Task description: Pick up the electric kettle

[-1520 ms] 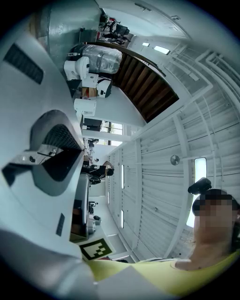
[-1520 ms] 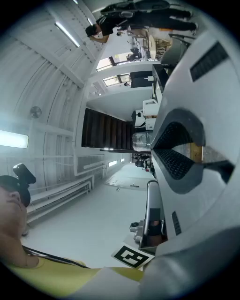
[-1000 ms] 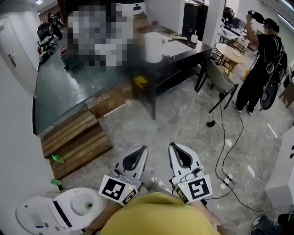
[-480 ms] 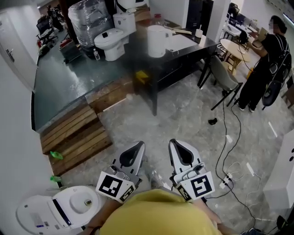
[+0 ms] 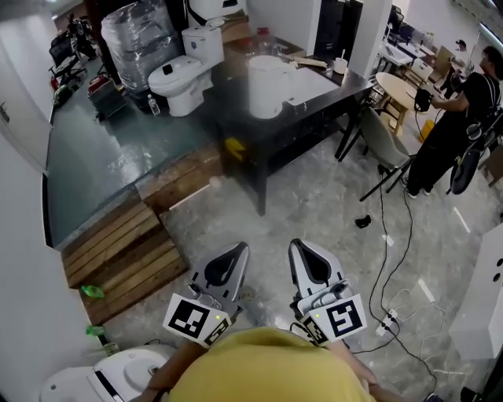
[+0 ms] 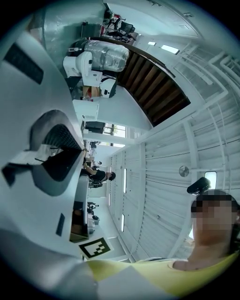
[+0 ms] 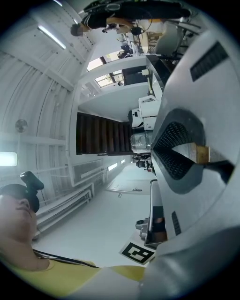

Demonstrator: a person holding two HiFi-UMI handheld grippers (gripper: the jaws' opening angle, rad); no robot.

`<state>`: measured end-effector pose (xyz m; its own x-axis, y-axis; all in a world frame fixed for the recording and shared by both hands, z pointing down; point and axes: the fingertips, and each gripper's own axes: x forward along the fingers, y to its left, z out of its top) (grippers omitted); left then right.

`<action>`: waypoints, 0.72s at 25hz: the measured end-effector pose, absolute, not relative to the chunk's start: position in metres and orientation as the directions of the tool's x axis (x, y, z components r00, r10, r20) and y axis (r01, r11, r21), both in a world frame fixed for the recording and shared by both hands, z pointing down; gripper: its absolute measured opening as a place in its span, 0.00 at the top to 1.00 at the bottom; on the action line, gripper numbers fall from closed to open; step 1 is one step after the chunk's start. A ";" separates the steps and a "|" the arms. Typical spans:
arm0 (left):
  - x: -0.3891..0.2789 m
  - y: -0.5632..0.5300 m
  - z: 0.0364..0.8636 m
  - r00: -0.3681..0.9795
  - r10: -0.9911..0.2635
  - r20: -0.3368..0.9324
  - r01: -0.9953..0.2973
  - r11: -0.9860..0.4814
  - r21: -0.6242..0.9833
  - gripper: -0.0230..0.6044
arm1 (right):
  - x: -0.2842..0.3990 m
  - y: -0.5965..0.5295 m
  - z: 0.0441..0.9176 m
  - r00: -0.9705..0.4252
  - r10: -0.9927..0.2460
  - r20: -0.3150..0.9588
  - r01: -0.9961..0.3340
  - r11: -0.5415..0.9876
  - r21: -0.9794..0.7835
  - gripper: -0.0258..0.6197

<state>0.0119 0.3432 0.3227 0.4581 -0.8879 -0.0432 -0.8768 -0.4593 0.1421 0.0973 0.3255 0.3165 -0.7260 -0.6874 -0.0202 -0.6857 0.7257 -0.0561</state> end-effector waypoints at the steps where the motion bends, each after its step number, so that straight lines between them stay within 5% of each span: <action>1: 0.007 0.331 0.321 0.465 -0.884 -0.046 -0.874 -0.467 0.137 0.95 | 0.093 0.313 0.316 -0.721 -0.693 -0.025 -0.691 0.721 -0.057 0.94; 18: -0.041 0.189 0.330 0.524 -0.851 -0.034 -0.838 -0.522 0.159 0.95 | 0.053 0.170 0.325 -0.660 -0.751 -0.006 -0.749 0.659 -0.072 0.94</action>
<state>-0.0407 0.1886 0.3298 0.5241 -0.8510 -0.0341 -0.8378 -0.5224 0.1591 0.0527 0.1699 0.3253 -0.6600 -0.7512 -0.0061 -0.7490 0.6587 -0.0720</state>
